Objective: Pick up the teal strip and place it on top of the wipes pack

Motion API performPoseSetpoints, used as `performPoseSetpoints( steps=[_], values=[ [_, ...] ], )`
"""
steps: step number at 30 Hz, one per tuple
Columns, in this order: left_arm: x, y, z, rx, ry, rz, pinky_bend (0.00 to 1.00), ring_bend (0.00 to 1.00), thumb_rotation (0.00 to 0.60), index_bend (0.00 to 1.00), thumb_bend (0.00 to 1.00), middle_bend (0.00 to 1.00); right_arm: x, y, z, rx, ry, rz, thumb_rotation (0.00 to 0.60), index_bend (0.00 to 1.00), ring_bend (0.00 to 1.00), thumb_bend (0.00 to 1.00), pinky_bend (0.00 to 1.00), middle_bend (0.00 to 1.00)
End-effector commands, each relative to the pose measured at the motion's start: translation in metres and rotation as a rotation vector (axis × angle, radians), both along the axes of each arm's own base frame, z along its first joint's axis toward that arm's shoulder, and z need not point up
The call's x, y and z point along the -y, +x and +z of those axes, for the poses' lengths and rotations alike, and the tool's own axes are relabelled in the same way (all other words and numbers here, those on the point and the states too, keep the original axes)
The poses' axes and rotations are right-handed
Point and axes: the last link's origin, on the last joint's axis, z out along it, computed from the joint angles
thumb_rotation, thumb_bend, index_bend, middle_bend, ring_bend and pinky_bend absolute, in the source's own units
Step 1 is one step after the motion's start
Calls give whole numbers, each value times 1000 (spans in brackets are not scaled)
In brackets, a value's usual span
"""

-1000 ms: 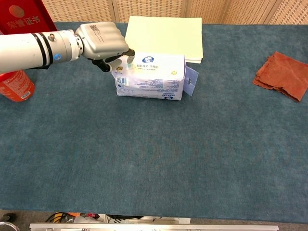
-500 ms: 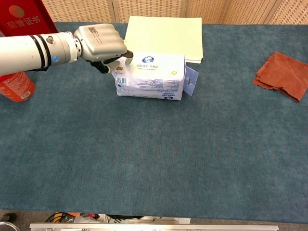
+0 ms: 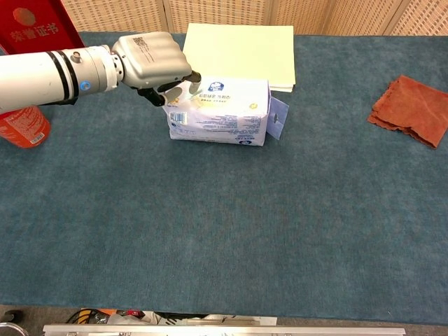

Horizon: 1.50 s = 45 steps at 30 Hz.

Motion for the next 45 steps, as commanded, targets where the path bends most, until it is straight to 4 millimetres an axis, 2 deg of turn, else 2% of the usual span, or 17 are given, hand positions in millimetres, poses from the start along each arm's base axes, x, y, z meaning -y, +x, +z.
performPoseSetpoints(
  steps=[1, 7, 25, 35, 45],
  values=[
    [1, 0, -4, -13, -5, -4, 774, 664, 496, 322, 646, 646, 0, -1, 0, 0, 0, -3, 600, 306, 458, 258, 352, 395],
    [1, 0, -10, -22, -4, -1, 773, 664, 493, 316, 647, 645, 0, -2, 1, 2, -4, -5, 600, 306, 459, 258, 352, 395],
    [-3, -1, -9, -31, 19, 11, 773, 664, 503, 317, 646, 645, -1, -4, 2, 5, -3, -10, 600, 308, 463, 258, 352, 396],
    [-5, -6, 0, -29, 38, 22, 773, 664, 517, 321, 646, 646, -1, -3, 2, 7, -6, -4, 600, 310, 466, 258, 352, 395],
    [-3, -13, 1, -51, 45, 30, 773, 664, 518, 322, 646, 646, -2, -1, 2, 6, -6, 1, 600, 310, 467, 258, 352, 396]
  ],
)
